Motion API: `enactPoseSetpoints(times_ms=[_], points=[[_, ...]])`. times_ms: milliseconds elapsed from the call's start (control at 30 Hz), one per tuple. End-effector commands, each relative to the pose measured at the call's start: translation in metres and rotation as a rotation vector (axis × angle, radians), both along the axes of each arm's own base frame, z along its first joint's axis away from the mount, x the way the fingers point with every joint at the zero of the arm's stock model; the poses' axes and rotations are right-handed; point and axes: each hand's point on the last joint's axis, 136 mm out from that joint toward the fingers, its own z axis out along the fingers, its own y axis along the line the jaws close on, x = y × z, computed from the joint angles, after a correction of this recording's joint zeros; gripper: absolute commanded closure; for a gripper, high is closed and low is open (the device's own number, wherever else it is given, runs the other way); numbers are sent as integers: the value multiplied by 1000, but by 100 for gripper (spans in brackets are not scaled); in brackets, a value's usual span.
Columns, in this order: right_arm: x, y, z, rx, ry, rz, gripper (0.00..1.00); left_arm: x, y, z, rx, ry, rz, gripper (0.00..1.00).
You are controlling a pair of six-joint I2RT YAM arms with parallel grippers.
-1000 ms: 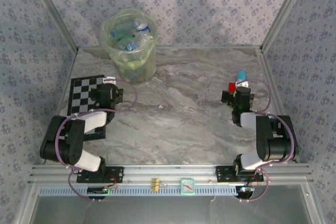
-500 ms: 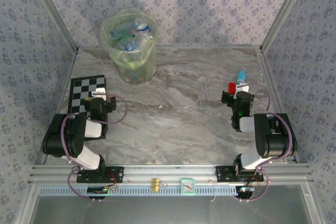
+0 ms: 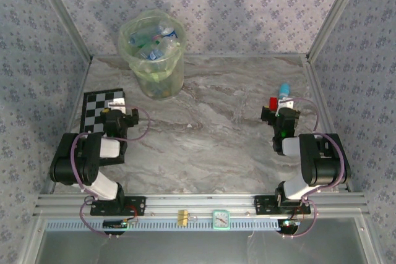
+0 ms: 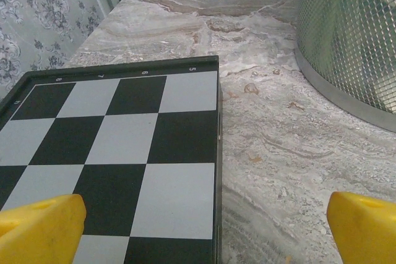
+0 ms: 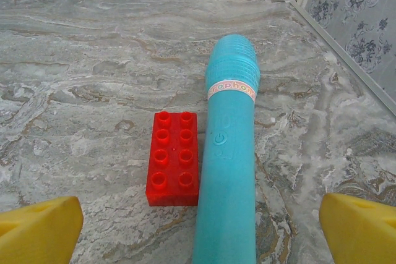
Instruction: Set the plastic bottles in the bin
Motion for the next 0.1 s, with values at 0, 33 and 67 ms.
enactPoseSetpoints(times_ms=[0,33,67], points=[[1,-3,4,-24,-16,-13,0,5,-2,8,-22,-23,-11,0],[1,-3,4,-25,-17,-13,0,5,-2,7,-21,-19,-9,0],[1,-3,5,-27,-19,-13,0,6,-2,7,-23,-20,-8,0]])
